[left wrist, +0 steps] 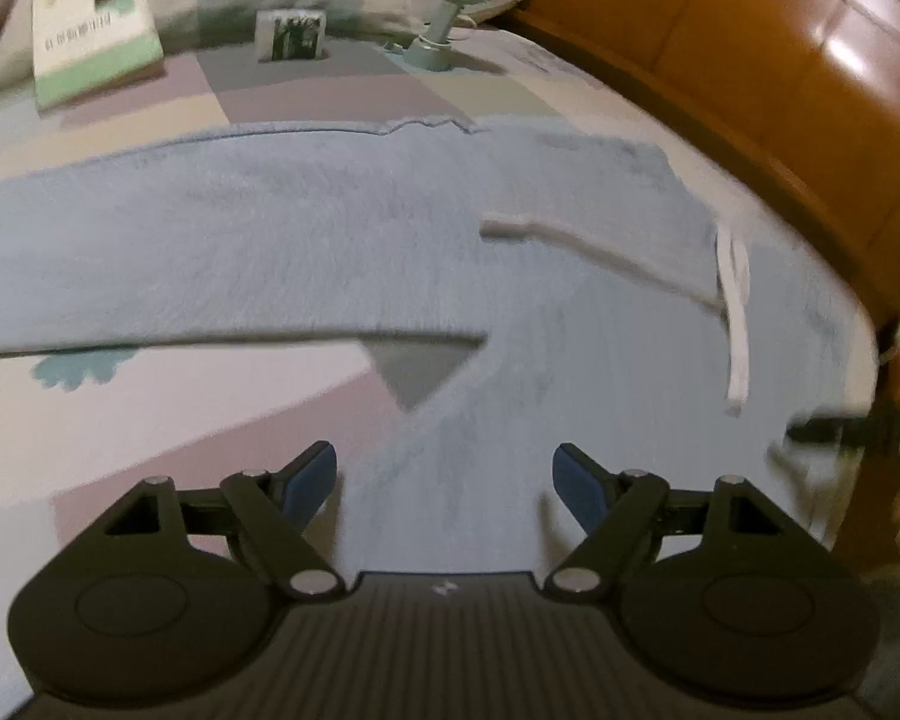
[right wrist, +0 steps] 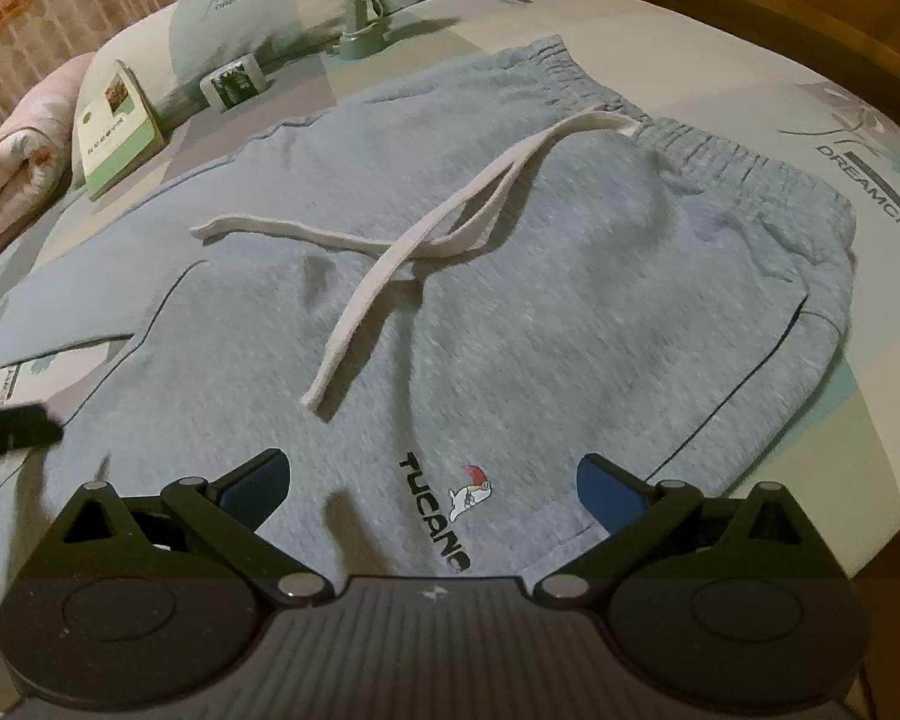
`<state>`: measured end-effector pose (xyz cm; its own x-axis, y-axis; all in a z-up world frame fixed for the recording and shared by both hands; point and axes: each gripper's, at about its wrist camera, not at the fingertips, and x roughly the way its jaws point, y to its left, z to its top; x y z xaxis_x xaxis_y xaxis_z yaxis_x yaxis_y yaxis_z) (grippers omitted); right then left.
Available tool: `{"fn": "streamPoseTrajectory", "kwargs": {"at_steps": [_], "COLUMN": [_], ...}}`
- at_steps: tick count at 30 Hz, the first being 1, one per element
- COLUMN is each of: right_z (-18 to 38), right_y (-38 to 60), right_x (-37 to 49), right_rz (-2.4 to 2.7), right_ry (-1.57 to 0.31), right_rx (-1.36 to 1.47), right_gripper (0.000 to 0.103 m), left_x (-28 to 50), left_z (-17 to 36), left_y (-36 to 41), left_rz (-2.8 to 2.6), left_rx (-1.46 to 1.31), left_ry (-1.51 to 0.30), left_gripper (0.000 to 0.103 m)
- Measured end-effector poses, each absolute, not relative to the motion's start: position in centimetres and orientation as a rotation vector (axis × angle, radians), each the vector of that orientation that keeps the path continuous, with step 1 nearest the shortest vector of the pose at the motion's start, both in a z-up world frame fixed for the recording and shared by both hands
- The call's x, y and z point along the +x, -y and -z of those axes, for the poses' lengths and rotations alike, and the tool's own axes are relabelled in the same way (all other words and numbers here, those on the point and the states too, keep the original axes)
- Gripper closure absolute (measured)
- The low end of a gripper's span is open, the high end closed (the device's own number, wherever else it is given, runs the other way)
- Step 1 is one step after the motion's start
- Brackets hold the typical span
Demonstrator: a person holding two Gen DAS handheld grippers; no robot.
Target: Fold clothes
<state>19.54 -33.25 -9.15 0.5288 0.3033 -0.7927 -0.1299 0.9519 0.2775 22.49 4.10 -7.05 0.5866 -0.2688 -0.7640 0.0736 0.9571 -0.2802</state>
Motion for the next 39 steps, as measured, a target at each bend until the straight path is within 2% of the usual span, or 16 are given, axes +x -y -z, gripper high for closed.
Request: {"fn": "streamPoseTrajectory", "kwargs": {"at_steps": [7,9,13,22,26,31,36,39], "right_z": [9.4,9.3,9.3,9.2,9.2,8.3,7.1,6.8], "right_y": [33.1,33.0,33.0,32.7,32.4,31.2,29.1,27.8], "right_x": [19.7,19.6,19.7,20.0,20.1,20.4,20.6,21.0], "right_rz": [-0.245,-0.241,-0.232,-0.220,-0.219,-0.248,-0.304,-0.349], "right_ry": [-0.969,-0.972,-0.975,-0.981,-0.986,-0.974,-0.941,-0.933], "right_rx": [0.203,0.193,0.190,0.191,0.184,0.125,0.040,0.014], "right_gripper": [0.000,0.000,0.000,0.000,0.000,0.000,0.000,0.000], "left_x": [28.7,29.5,31.3,34.5,34.9,37.1,39.2,39.4], "left_z": [9.5,9.9,10.4,12.1,12.3,12.3,10.0,10.3], "left_y": [-6.4,-6.5,-5.9,-4.6,-3.1,-3.3,-4.4,-4.0], "left_rz": [0.279,0.313,0.375,0.468,0.543,0.592,0.592,0.591], "left_rx": [-0.470,-0.510,-0.575,-0.786,-0.788,-0.917,-0.922,-0.945], "left_ry": [-1.050,-1.053,-1.036,-0.990,-1.021,-1.055,-0.925,-0.930], "left_gripper": [0.023,0.014,0.013,0.012,0.012,0.012,0.013,0.012]}}
